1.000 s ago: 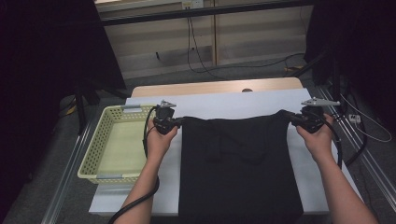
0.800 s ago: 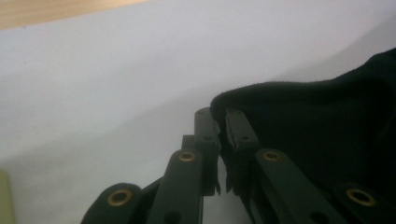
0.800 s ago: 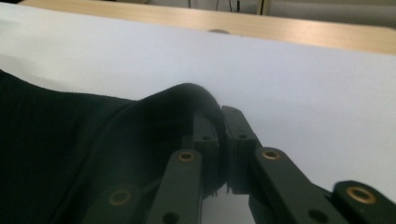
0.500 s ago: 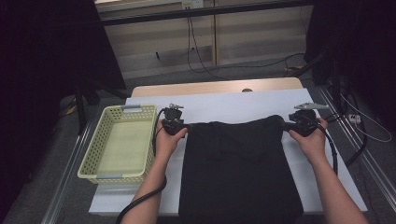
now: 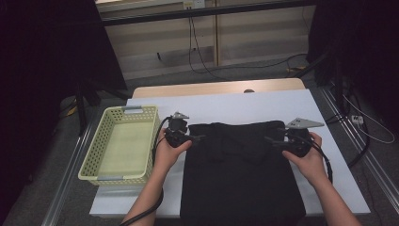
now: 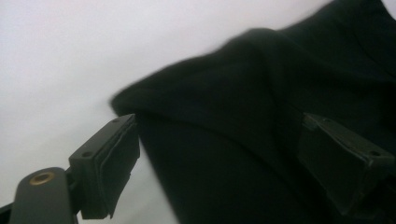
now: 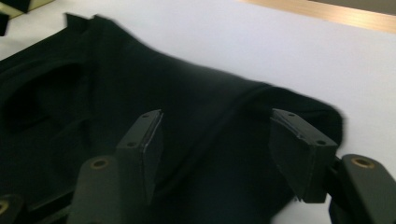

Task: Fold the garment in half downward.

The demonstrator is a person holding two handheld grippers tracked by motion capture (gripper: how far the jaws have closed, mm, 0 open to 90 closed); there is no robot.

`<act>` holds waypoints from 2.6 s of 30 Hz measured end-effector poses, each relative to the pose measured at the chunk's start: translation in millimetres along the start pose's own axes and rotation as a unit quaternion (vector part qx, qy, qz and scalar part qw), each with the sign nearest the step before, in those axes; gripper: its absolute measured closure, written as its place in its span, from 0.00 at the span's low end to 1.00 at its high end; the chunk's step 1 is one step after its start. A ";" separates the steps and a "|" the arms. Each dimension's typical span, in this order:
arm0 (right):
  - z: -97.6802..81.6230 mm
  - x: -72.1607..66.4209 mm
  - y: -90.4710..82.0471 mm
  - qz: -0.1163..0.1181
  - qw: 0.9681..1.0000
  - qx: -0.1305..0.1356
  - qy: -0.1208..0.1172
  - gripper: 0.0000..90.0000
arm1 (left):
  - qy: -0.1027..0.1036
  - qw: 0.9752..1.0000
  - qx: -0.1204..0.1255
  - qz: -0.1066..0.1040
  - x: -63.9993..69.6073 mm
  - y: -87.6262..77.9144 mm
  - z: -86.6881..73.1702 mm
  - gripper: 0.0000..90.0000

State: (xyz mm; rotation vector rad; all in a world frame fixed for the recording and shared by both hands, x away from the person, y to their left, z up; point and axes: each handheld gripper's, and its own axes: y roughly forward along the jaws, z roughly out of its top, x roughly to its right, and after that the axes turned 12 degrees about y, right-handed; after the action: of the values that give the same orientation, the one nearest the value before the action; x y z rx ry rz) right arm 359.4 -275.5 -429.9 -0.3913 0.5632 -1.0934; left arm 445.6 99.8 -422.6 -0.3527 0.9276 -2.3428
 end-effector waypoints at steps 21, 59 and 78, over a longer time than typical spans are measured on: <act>-14.5 -60.3 34.4 0.083 0.994 -0.060 -0.039 0.87 | 0.021 0.998 0.021 -0.058 33.4 24.8 6.7 0.45; -63.2 -32.6 -34.4 0.090 0.995 -0.045 -0.019 0.95 | 0.067 0.996 0.003 -0.053 60.0 -2.4 -10.9 0.37; -65.3 -32.2 -28.9 0.088 0.995 -0.051 -0.024 0.95 | 0.084 0.993 -0.019 -0.077 47.9 46.3 5.1 0.56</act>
State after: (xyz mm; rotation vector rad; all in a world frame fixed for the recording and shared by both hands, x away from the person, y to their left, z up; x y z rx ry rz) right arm 288.1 -259.8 -458.3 -0.4468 0.6003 -0.8858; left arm 429.6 40.9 -449.5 -0.2520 1.0603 -2.5293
